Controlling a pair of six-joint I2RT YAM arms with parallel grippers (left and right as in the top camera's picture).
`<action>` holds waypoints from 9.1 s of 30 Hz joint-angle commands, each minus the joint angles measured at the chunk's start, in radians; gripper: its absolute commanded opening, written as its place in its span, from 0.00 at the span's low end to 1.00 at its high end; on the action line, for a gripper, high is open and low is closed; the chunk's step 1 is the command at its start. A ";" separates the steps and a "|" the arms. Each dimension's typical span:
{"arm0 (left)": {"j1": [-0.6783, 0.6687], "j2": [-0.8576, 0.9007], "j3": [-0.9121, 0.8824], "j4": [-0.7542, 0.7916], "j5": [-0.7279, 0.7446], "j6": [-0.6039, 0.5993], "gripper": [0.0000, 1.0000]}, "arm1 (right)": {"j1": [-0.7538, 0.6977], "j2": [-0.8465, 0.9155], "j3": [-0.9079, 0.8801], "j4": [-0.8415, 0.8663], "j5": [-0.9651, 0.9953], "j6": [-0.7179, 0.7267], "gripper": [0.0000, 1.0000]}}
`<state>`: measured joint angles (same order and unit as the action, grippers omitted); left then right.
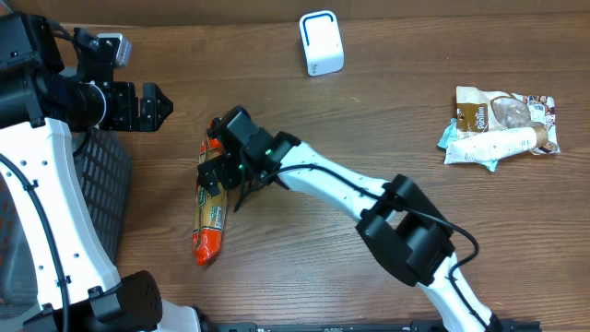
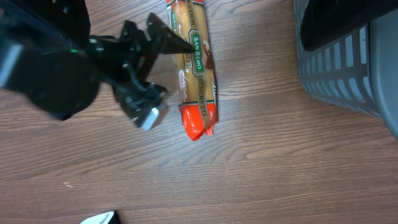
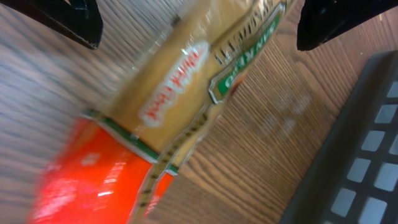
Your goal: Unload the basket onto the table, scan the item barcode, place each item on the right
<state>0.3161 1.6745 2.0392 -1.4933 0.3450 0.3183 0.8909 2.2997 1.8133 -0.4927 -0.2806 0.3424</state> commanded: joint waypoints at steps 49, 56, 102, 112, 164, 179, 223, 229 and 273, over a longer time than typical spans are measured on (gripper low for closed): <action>-0.002 0.001 0.005 0.002 0.011 0.022 0.99 | -0.134 -0.199 -0.045 -0.631 0.766 -0.114 0.04; -0.002 0.001 0.005 0.002 0.011 0.022 1.00 | -0.070 -0.178 -0.107 -0.626 0.692 -0.111 0.31; -0.002 0.001 0.005 0.002 0.011 0.022 1.00 | -0.521 -0.206 -0.290 -0.525 -0.406 -0.504 0.75; -0.002 0.001 0.005 0.002 0.011 0.022 1.00 | -0.478 -0.205 -0.461 -0.281 -0.464 -0.378 0.68; -0.002 0.001 0.005 0.002 0.011 0.022 1.00 | -0.117 -0.253 -0.183 -0.729 0.520 -0.213 0.82; -0.002 0.001 0.005 0.002 0.011 0.022 1.00 | -0.475 -0.290 -0.275 -0.724 -0.226 -0.658 0.88; -0.002 0.001 0.005 0.002 0.011 0.022 0.99 | -0.608 -0.479 -0.127 -0.413 -0.935 -0.407 0.04; -0.002 0.001 0.005 0.002 0.011 0.022 1.00 | -0.690 -0.484 -0.122 -0.268 -1.101 -0.277 0.04; -0.002 0.001 0.005 0.002 0.011 0.022 1.00 | -0.441 -0.063 -0.108 0.845 0.515 -1.366 0.04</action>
<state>0.3161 1.6745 2.0392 -1.4933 0.3447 0.3183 0.4515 2.2799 1.6566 0.2703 0.2333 -1.0077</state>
